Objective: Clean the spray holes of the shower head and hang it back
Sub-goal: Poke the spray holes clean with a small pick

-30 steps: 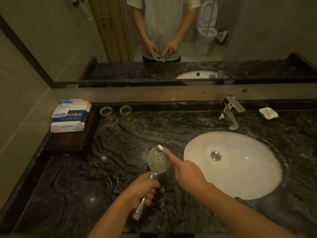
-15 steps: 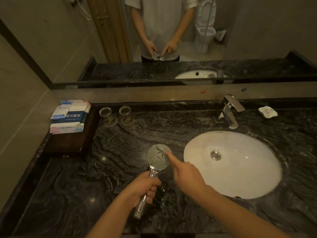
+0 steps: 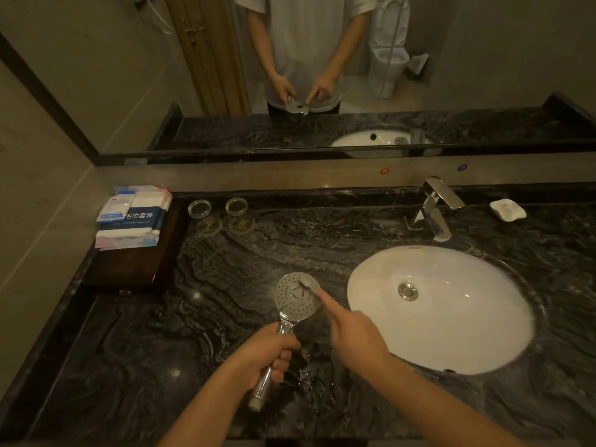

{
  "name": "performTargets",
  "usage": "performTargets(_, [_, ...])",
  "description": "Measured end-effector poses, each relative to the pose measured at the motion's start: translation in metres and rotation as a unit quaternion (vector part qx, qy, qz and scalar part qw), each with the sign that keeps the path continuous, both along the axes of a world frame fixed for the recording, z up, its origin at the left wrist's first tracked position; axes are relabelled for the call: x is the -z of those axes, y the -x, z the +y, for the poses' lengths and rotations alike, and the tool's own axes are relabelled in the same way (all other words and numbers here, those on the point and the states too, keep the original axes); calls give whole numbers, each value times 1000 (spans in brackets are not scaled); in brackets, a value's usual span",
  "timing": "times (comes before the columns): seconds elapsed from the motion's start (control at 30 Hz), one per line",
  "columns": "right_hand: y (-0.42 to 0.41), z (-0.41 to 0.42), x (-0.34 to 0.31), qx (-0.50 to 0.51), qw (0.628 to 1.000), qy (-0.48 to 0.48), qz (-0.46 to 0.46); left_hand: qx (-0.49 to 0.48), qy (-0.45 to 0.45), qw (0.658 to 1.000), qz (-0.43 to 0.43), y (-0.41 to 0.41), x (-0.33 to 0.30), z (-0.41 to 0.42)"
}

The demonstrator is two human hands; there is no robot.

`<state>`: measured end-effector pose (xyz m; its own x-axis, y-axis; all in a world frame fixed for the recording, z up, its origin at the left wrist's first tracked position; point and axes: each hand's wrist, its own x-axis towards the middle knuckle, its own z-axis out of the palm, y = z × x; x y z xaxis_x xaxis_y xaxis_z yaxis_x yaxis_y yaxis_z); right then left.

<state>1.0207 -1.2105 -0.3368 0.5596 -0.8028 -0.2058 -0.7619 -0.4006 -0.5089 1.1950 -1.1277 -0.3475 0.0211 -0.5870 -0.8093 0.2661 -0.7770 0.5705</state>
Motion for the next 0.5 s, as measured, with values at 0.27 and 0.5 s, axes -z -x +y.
performTargets(0.27, [-6, 28, 1, -56, 998, -7, 14, -59, -15, 994, 95, -4, 1, -3])
performTargets(0.5, [-11, 14, 5, -40, 998, 35, 29, -116, -43, 967, 224, -8, -4, -8])
